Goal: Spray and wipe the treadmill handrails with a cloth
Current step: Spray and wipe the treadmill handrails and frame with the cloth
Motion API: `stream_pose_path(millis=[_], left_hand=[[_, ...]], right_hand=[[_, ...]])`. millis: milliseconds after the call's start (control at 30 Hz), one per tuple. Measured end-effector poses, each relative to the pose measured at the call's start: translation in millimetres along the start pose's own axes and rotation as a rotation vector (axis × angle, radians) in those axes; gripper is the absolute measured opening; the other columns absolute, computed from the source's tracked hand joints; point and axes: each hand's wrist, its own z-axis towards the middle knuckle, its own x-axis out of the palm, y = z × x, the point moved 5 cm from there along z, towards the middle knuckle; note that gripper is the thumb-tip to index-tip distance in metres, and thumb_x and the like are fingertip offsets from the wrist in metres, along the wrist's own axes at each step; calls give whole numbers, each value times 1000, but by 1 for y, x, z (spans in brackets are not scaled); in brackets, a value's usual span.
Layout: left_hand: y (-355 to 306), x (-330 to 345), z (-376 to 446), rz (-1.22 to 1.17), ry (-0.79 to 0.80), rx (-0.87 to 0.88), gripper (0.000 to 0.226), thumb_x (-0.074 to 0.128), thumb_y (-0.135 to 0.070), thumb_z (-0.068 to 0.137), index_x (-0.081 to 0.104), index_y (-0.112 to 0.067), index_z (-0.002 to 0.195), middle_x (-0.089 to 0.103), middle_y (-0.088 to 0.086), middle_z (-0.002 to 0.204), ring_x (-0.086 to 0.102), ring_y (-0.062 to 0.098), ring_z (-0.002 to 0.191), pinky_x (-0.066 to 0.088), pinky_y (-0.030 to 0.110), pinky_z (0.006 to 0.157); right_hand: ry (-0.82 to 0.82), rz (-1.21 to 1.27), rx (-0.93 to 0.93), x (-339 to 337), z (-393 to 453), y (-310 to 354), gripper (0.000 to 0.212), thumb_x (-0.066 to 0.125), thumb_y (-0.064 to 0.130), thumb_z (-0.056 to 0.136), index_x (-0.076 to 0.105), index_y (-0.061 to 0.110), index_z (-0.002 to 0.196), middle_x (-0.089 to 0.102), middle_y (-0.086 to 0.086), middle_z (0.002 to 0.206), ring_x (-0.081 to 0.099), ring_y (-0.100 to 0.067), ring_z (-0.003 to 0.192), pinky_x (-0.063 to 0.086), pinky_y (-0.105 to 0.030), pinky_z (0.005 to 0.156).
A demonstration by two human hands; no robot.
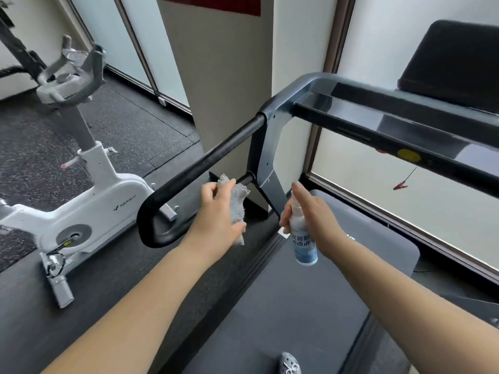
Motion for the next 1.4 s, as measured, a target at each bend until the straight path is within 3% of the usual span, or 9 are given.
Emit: stream_pose_path(millis=[167, 267, 433, 667, 867, 1067, 1233, 1400], left_hand=[[4, -19, 20, -17, -73, 53, 79, 67, -13, 84, 22, -32, 146, 30, -4, 134, 35, -3, 105, 21, 6, 87], [14, -30, 35, -24, -117, 80, 79, 68, -11, 82, 25, -36, 144, 36, -3, 133, 38, 2, 115, 24, 11, 93], [41, -49, 67, 27, -154, 87, 62, 70, -12, 81, 43, -36, 132, 39, -7, 129, 42, 1, 104, 29, 15, 91], [84, -86, 104, 43, -229, -20, 60, 70, -12, 79, 48, -31, 132, 41, 1, 129, 45, 9, 109, 25, 12, 92], [115, -115, 115, 65, -275, -99, 58, 67, -14, 82, 46, -31, 134, 39, 1, 132, 35, 0, 103, 20, 11, 94], [146, -131, 120, 68, -317, -182, 58, 69, -14, 80, 48, -31, 131, 40, 3, 130, 43, 13, 116, 22, 15, 98], [154, -130, 129, 91, -303, -220, 58, 69, -15, 80, 48, -31, 131, 41, 2, 128, 42, 10, 112, 22, 13, 95], [151, -123, 143, 87, -284, -204, 57, 70, -15, 80, 48, -32, 131, 40, 1, 129, 37, 1, 106, 20, 11, 95]], right_hand=[[28, 30, 27, 9, 34, 2, 66, 40, 50, 97, 54, 7, 50, 61, -15, 57, 58, -23, 52, 50, -35, 67], [48, 9, 31, 19, 52, 1, 64, 41, 49, 98, 52, 7, 51, 60, -12, 55, 58, -23, 51, 51, -35, 66], [60, -31, 36, 41, 86, 5, 64, 41, 49, 97, 52, 4, 53, 60, -11, 55, 58, -22, 50, 49, -32, 64], [118, -98, 63, 89, 130, 12, 69, 39, 60, 92, 52, 7, 51, 60, -8, 53, 57, -19, 52, 47, -30, 67], [229, -170, 85, 140, 156, 8, 70, 39, 67, 84, 49, 10, 44, 56, -8, 50, 54, -21, 53, 52, -38, 74], [333, -256, 19, 193, 182, 13, 69, 36, 53, 90, 43, 18, 31, 49, -5, 38, 50, -23, 48, 54, -43, 73], [303, -208, 97, 178, 206, 7, 65, 40, 53, 90, 44, 14, 38, 46, -10, 41, 47, -25, 45, 47, -32, 57], [211, -190, 119, 132, 237, 7, 64, 41, 48, 94, 48, 8, 44, 50, -14, 46, 48, -24, 43, 44, -24, 51]])
